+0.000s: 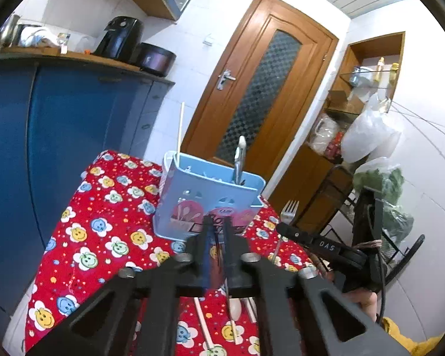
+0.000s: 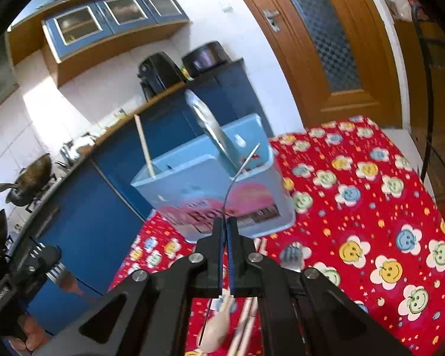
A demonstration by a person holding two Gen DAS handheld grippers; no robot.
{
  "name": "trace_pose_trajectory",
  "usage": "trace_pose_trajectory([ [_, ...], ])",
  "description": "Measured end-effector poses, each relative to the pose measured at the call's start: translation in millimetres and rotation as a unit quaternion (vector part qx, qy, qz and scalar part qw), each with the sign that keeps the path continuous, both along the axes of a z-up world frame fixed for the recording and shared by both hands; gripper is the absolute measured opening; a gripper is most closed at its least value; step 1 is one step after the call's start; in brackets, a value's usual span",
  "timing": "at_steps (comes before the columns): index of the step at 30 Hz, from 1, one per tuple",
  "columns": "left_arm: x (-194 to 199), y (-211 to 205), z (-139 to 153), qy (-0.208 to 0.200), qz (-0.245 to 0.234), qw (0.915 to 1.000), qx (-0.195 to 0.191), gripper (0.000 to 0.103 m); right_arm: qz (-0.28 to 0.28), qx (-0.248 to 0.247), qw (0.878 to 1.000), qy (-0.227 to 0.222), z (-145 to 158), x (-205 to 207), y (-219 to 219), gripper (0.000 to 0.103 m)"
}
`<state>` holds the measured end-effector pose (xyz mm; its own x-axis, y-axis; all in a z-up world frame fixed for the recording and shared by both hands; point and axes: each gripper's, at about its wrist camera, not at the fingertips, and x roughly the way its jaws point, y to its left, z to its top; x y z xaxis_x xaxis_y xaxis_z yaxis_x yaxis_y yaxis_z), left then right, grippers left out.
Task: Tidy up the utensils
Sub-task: 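Raise the right tool's fork toward the blue box while the left tool holds its fork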
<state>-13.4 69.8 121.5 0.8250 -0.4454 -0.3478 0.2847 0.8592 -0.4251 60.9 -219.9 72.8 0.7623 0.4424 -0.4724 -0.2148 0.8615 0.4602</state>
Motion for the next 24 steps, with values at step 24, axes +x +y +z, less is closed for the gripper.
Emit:
trace_pose_trajectory([
  [24,11,-6,22,-0.017,-0.017,0.9996,0.015,0.0,0.024,-0.022,0.998,-0.059,38,-21,21,0.003],
])
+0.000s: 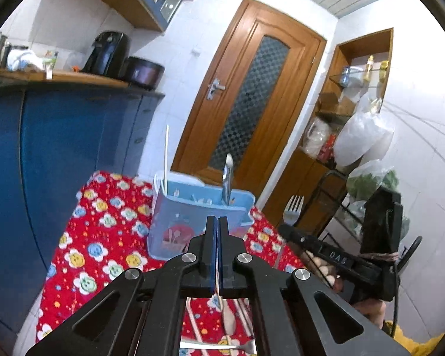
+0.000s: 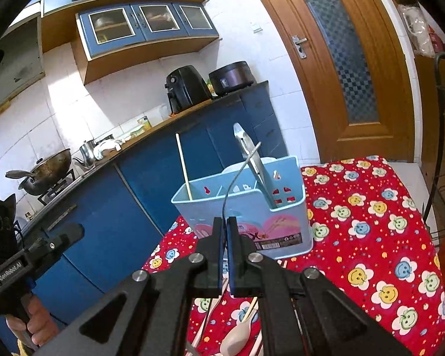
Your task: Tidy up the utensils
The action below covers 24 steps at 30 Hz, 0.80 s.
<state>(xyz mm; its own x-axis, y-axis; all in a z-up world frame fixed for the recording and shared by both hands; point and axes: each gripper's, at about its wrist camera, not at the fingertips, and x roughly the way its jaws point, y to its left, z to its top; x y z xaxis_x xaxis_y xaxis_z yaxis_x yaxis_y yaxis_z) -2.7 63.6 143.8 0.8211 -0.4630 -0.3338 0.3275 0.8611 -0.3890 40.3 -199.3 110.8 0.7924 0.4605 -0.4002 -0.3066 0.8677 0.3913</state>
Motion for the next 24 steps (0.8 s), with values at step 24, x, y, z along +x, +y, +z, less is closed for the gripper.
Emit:
trace_pose_trajectory([
  [24,-10,-33,-82,0.131,-0.024,0.9849,0.11,0.009,0.018,-0.003,1.0,-0.002,-1,-31,-9,0.004],
])
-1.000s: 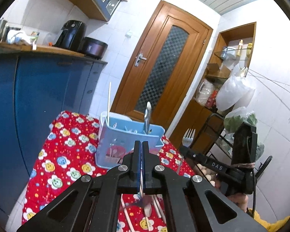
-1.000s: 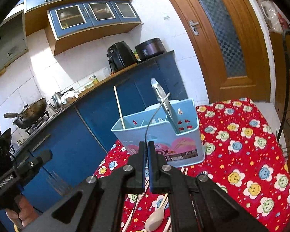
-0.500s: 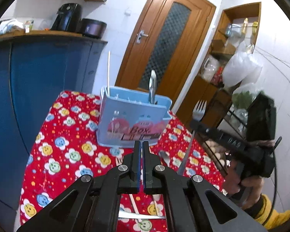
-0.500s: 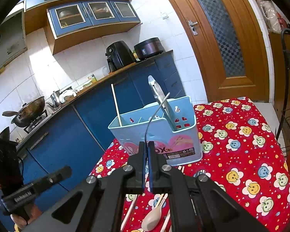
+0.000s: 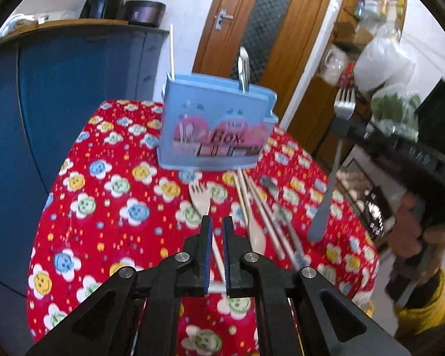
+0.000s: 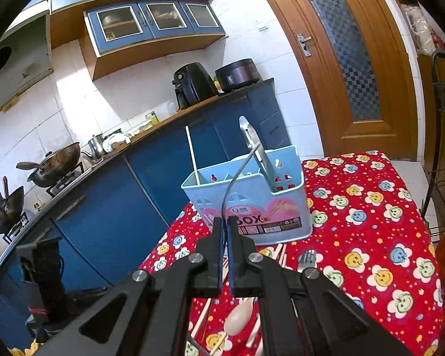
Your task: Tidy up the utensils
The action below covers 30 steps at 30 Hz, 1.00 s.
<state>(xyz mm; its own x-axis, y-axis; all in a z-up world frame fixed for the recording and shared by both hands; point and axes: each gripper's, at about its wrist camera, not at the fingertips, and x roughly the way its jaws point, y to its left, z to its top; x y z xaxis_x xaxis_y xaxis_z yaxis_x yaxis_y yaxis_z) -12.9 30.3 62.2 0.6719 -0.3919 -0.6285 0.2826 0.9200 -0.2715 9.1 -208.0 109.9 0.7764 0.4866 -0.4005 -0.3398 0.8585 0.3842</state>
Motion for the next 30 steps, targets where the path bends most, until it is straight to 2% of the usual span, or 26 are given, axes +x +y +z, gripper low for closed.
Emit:
trace_pose_trajectory([
  [2,-6,-5,-6,0.008,-0.003,0.9999,0.011,0.019,0.001,-0.002,1.0,0.001,0,-7,-3,0.004],
  [4,-14,-11,-12,0.011,-0.006,0.9996,0.026,0.037,0.003,-0.003,1.0,0.0,-1,-13,-6,0.004],
  [5,-19,-15,-13,0.008,-0.007,0.9993,0.037,0.039,0.005,-0.003,1.0,-0.001,-1,-17,-8,0.004],
  [12,-47,-54,-19,-0.013,-0.032,0.9931,0.112,0.042,0.017,-0.011,1.0,-0.015,3,-41,-22,0.004],
  [18,-61,-85,-26,-0.023,-0.061,0.9871,0.146,0.042,0.012,-0.031,0.999,-0.015,1,-52,-42,0.004],
  [30,-74,-132,-47,-0.031,-0.116,0.9713,0.205,0.042,0.016,-0.03,0.999,-0.019,-3,-54,-67,0.004],
])
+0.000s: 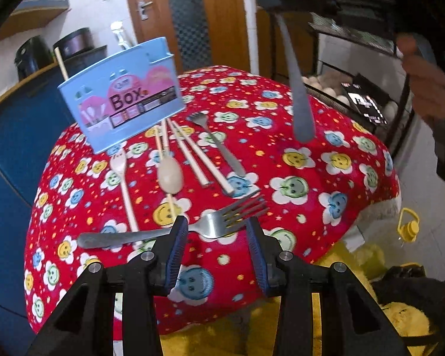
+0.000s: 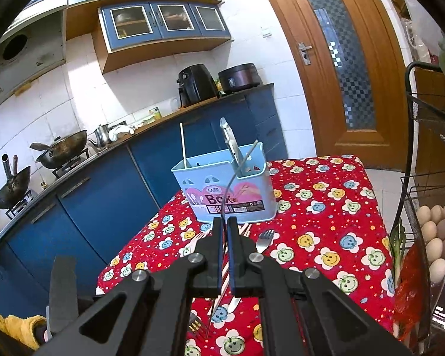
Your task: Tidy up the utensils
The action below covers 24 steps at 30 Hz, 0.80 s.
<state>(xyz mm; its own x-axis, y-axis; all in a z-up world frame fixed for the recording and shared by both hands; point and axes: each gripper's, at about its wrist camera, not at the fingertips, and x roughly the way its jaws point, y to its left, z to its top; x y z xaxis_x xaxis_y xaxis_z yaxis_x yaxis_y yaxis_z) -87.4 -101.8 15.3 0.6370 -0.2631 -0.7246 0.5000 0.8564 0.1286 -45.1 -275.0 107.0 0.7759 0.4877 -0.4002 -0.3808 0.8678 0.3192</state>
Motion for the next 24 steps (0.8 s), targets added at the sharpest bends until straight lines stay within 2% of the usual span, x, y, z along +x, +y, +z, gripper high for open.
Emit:
trace_pose_trajectory([
  [4,-1,-15,-5,-0.003,-0.018,0.9997,0.018,0.042,0.002,0.0,1.0,0.0,-2,0,-2,0.004],
  [12,9,-30,-17,-0.025,-0.02,0.9981,0.052,0.041,0.01,0.007,1.0,0.007,-8,2,-3,0.004],
  [14,9,-29,-15,-0.032,-0.023,0.9982,0.046,0.02,0.012,0.008,1.0,0.008,-9,3,-4,0.004],
  [15,9,-28,-14,-0.034,-0.021,0.9981,0.047,0.013,0.013,0.009,1.0,0.008,-9,3,-4,0.004],
  [17,9,-25,-10,-0.048,-0.014,0.9976,0.048,0.011,0.014,0.01,1.0,0.008,-10,4,-5,0.005],
  [24,13,-5,19,-0.075,0.0,0.9972,0.008,0.007,0.015,0.01,1.0,0.003,-6,3,-3,0.005],
])
